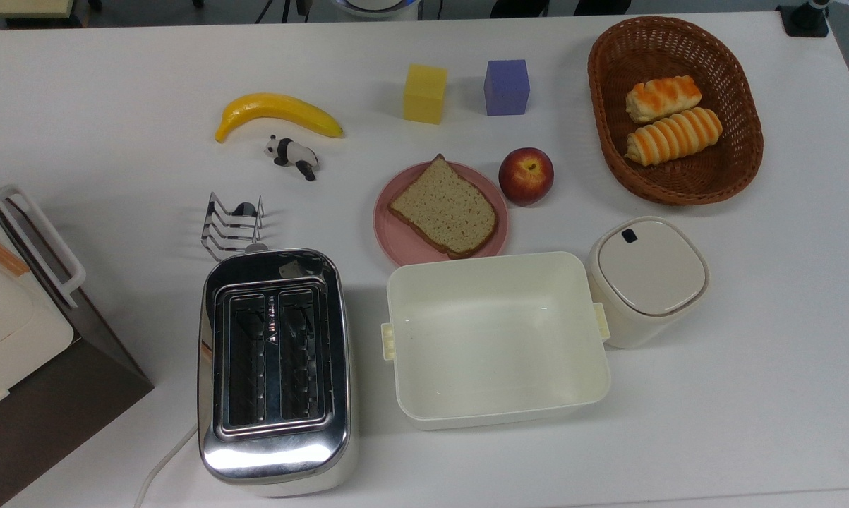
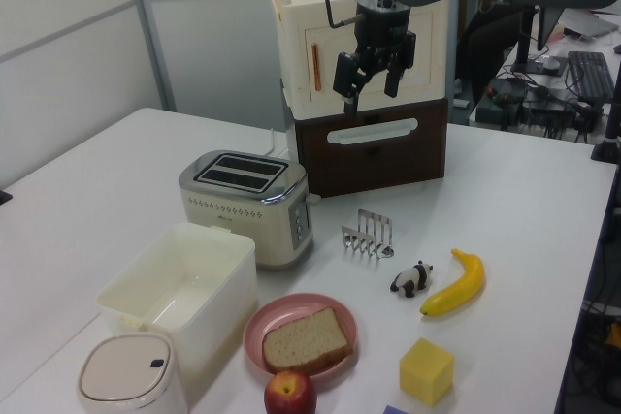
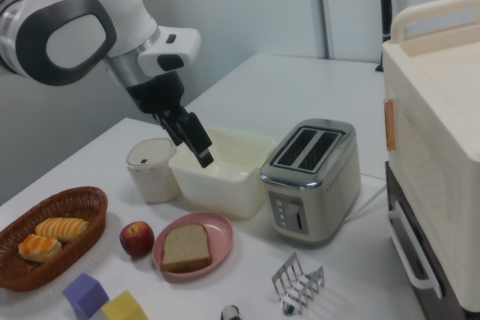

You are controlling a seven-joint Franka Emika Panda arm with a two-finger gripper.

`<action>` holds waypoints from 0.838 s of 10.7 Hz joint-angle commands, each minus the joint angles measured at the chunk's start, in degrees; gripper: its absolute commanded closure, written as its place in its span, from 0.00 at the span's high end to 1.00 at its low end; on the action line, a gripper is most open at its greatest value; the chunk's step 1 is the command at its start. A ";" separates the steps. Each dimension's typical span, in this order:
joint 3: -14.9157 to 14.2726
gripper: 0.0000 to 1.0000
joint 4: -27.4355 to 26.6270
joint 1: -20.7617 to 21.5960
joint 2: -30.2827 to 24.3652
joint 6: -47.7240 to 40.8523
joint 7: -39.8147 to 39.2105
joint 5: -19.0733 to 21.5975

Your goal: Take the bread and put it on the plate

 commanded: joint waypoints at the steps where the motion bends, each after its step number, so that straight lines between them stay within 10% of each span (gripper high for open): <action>1: -0.18 1.00 -0.61 0.45 -1.04 -3.58 -3.02 0.82; 9: 0.61 1.00 0.18 3.18 -0.69 -5.01 -4.45 1.61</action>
